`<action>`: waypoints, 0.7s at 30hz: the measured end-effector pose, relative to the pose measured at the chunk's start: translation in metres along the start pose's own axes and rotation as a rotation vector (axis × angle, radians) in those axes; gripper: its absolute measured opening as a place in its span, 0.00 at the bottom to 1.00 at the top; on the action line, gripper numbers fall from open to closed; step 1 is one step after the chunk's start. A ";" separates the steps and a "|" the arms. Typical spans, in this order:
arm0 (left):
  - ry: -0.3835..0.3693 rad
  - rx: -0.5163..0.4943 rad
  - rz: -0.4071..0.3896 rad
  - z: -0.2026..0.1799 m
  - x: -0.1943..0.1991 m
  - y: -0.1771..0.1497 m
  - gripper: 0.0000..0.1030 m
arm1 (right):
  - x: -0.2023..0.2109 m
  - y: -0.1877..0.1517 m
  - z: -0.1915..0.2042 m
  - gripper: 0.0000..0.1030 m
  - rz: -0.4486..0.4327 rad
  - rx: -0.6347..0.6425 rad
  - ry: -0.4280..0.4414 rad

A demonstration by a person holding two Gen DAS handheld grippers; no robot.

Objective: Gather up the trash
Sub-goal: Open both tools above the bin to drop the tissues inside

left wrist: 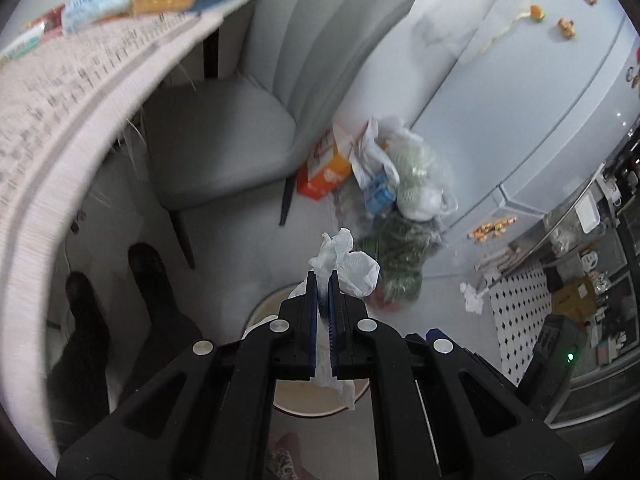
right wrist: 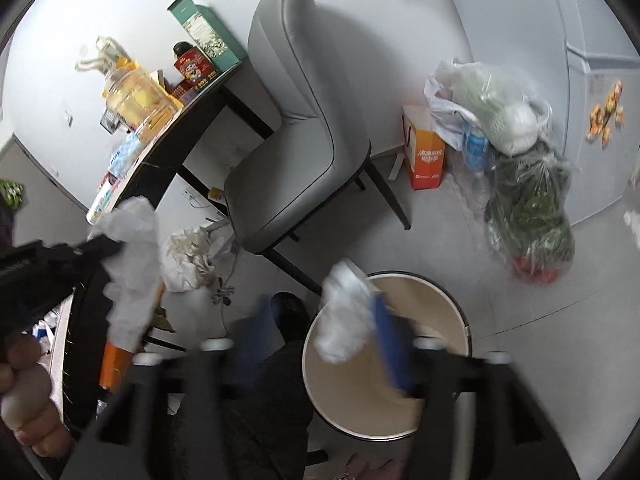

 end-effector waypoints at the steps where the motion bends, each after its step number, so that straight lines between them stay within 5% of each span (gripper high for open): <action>1: 0.002 0.001 0.020 -0.003 -0.009 -0.003 0.05 | -0.002 -0.003 -0.006 0.59 0.013 -0.011 -0.010; 11: -0.037 -0.040 0.197 -0.035 -0.077 -0.030 0.06 | 0.034 -0.006 -0.038 0.62 -0.006 -0.050 -0.092; 13: -0.047 -0.046 0.229 -0.041 -0.085 -0.034 0.17 | 0.043 -0.004 -0.042 0.62 -0.015 -0.056 -0.107; 15: -0.050 -0.044 0.236 -0.041 -0.085 -0.036 0.55 | 0.048 -0.004 -0.043 0.62 -0.019 -0.062 -0.111; 21: -0.035 -0.047 0.192 -0.030 -0.066 -0.028 0.75 | 0.041 -0.006 -0.027 0.62 -0.006 -0.056 -0.091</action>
Point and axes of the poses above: each gripper's, at about its wrist camera, not at the fingertips, and x roughly against the way its jaws point, z to its left, y to its top, the point moved 3 cm from there along -x, roughly the way its jaws point, and after that the axes turned 13 degrees about y, right-handed, at the moved point
